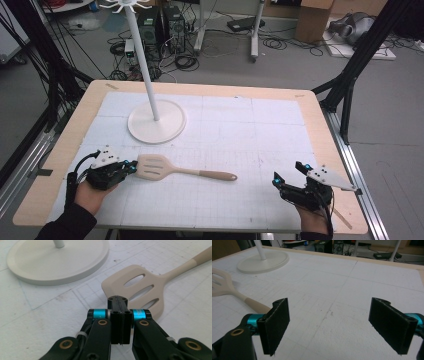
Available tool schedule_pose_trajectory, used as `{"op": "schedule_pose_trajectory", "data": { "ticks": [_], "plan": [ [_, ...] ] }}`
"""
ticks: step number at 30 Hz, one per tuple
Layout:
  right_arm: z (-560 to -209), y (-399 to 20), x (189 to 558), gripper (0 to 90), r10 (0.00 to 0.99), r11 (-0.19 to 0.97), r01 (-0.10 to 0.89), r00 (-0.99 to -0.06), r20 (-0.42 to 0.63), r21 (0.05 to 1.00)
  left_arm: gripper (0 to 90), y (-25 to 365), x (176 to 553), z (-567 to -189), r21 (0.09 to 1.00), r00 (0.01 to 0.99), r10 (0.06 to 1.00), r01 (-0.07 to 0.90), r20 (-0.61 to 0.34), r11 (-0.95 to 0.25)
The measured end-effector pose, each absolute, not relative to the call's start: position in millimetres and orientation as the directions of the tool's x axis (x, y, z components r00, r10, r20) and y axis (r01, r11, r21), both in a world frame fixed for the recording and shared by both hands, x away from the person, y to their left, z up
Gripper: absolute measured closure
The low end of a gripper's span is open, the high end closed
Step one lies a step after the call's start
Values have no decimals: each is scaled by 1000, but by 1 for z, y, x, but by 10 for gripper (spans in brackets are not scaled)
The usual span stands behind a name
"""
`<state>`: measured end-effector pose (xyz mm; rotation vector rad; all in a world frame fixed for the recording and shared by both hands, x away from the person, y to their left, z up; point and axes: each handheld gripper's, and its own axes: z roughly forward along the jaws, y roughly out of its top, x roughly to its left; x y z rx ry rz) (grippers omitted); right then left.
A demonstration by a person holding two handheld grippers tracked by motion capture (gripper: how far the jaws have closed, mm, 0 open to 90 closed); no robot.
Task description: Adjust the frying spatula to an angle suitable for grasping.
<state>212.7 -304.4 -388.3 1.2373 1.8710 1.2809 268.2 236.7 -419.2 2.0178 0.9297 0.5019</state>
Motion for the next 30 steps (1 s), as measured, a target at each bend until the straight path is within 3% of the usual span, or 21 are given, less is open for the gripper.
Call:
{"op": "schedule_pose_trajectory", "data": {
  "ticks": [10,13,15,16,19,20,21,22,23,24,26,28,30],
  "plan": [
    [-390,-305,214,167,905,118,386,-421,61,915,894,213,255,-417,818,703,711,412,-6,-400],
    [-391,-305,216,206,908,114,388,-415,62,914,786,213,253,-414,833,697,717,410,-23,-372],
    [-392,-305,217,239,908,116,387,-415,61,915,786,215,251,-410,851,680,733,401,-28,-339],
    [-393,-305,218,392,899,126,388,-434,61,913,785,219,249,-408,858,664,747,392,-13,-333],
    [-394,-302,221,440,900,133,398,-431,57,908,744,223,250,-407,862,641,768,393,-7,-319],
    [-396,-300,224,565,890,141,407,-452,65,902,731,228,250,-406,870,618,786,392,-7,-300],
    [-398,-298,226,592,884,146,416,-462,70,898,708,228,250,-406,870,618,786,392,-7,-300],
    [-399,-295,228,691,878,153,426,-474,75,892,661,233,251,-405,877,589,808,393,-11,-275],
    [-399,-295,228,691,878,153,426,-474,75,892,612,233,251,-405,877,589,808,393,-11,-275],
    [-400,-292,229,785,867,164,433,-491,80,886,612,235,250,-405,881,579,815,391,-10,-267],
    [-402,-287,233,884,854,189,444,-515,77,876,562,239,249,-405,891,555,832,386,-19,-237],
    [-404,-279,236,892,845,212,440,-531,63,872,421,243,247,-404,911,514,855,379,-62,-162],
    [-406,-273,240,892,845,239,447,-533,43,862,351,245,246,-403,917,500,863,372,-72,-140]
  ]
}}
